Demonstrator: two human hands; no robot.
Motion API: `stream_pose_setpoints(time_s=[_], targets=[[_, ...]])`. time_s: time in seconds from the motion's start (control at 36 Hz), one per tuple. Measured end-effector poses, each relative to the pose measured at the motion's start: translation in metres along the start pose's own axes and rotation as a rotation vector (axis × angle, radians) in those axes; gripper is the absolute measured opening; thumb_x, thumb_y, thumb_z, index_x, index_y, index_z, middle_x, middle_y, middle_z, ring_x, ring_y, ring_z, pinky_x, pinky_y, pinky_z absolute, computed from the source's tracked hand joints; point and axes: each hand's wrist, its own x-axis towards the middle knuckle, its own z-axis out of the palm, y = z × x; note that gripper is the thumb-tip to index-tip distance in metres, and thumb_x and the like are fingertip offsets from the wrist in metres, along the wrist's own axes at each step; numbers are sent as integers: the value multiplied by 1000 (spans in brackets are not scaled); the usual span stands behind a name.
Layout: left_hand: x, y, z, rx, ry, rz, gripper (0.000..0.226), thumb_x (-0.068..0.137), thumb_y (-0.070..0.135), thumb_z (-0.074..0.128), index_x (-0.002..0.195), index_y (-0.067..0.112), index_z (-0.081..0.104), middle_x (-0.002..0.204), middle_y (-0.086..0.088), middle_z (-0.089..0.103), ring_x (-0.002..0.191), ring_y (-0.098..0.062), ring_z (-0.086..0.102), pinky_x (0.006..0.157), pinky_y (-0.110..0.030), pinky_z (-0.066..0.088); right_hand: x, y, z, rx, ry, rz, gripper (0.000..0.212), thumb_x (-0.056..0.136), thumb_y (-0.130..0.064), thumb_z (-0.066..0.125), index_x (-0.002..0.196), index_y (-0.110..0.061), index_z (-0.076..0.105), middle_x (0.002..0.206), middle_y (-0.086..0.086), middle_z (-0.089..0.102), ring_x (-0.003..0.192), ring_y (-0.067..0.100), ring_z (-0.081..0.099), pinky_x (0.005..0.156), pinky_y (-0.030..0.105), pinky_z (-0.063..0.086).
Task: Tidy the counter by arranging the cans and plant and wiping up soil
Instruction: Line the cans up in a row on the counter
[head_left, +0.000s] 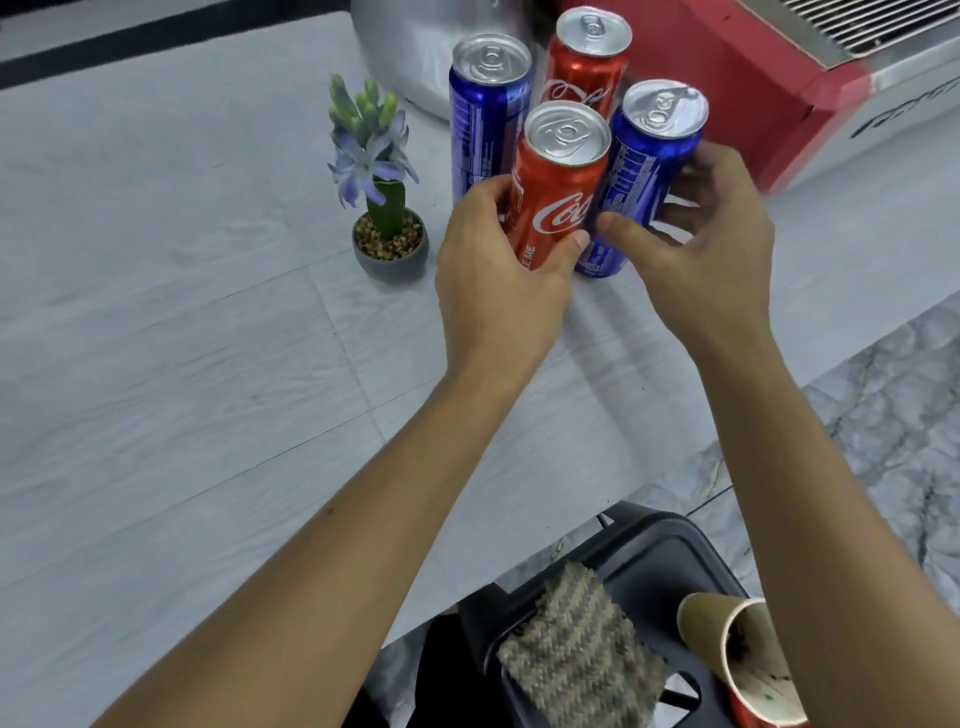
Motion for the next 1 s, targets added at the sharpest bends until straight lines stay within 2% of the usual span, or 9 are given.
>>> stream_pose_setpoints(time_s=[0.08, 0.17, 0.28, 0.44, 0.5, 0.64, 0.83, 0.89, 1.0], targets=[[-3, -2, -3, -2, -29, 10, 65, 81, 39, 86, 137, 20, 59, 125, 11, 66, 105, 4, 61, 86, -6, 47, -5, 1, -3, 1, 24, 10, 69, 78, -27, 88, 137, -12, 55, 121, -8, 66, 101, -6, 66, 82, 13, 55], [-7, -7, -9, -21, -58, 7, 62, 80, 38, 88, 133, 22, 61, 111, 23, 61, 89, 23, 57, 73, 6, 42, -12, -1, -6, -8, 34, 17, 69, 76, -29, 90, 135, -13, 56, 117, -11, 65, 99, -8, 66, 79, 13, 56], [-17, -15, -21, -54, -89, 5, 63, 79, 36, 89, 133, 23, 59, 97, 33, 53, 91, 36, 49, 66, 8, 40, -27, -6, -10, 13, 29, 18, 72, 76, -28, 91, 137, -15, 55, 120, -8, 67, 103, 1, 69, 78, 16, 58], [-32, -20, -58, -50, -81, 25, 67, 77, 42, 89, 136, 26, 59, 111, 26, 58, 95, 31, 51, 67, 7, 41, -57, -21, -12, 47, -5, 14, 71, 76, -28, 92, 135, -19, 55, 119, -10, 69, 104, 3, 70, 81, 19, 60], [-38, -22, -74, -49, -83, 18, 68, 77, 42, 89, 136, 27, 59, 113, 25, 59, 95, 22, 57, 67, 2, 47, -68, -27, -10, 47, -26, 10, 70, 76, -28, 93, 134, -20, 55, 119, -11, 69, 105, 3, 70, 83, 21, 61], [-54, -32, -119, -55, -78, -11, 67, 77, 40, 90, 136, 28, 60, 117, 22, 63, 106, 5, 63, 81, -11, 53, -98, -45, 0, 55, -68, 11, 69, 74, -29, 94, 132, -23, 57, 117, -17, 69, 105, 2, 70, 83, 26, 63], [-76, -53, -188, -61, -19, -52, 67, 76, 39, 91, 135, 29, 61, 109, 27, 60, 103, 19, 58, 72, 2, 47, -145, -77, 37, 105, -150, 15, 67, 73, -26, 94, 129, -23, 58, 112, -19, 69, 104, 3, 70, 84, 30, 63], [-83, -60, -209, -55, 6, -59, 67, 76, 38, 91, 135, 29, 62, 109, 27, 62, 105, 21, 57, 74, 2, 47, -156, -87, 49, 118, -179, 8, 66, 73, -25, 94, 128, -24, 58, 111, -20, 69, 104, 4, 70, 85, 30, 63], [-95, -73, -251, -56, 54, -95, 64, 76, 36, 91, 134, 30, 64, 112, 25, 67, 111, 14, 61, 80, -9, 55, -177, -110, 76, 148, -224, -7, 64, 74, -25, 93, 126, -30, 57, 112, -20, 69, 105, 3, 69, 85, 25, 62]])
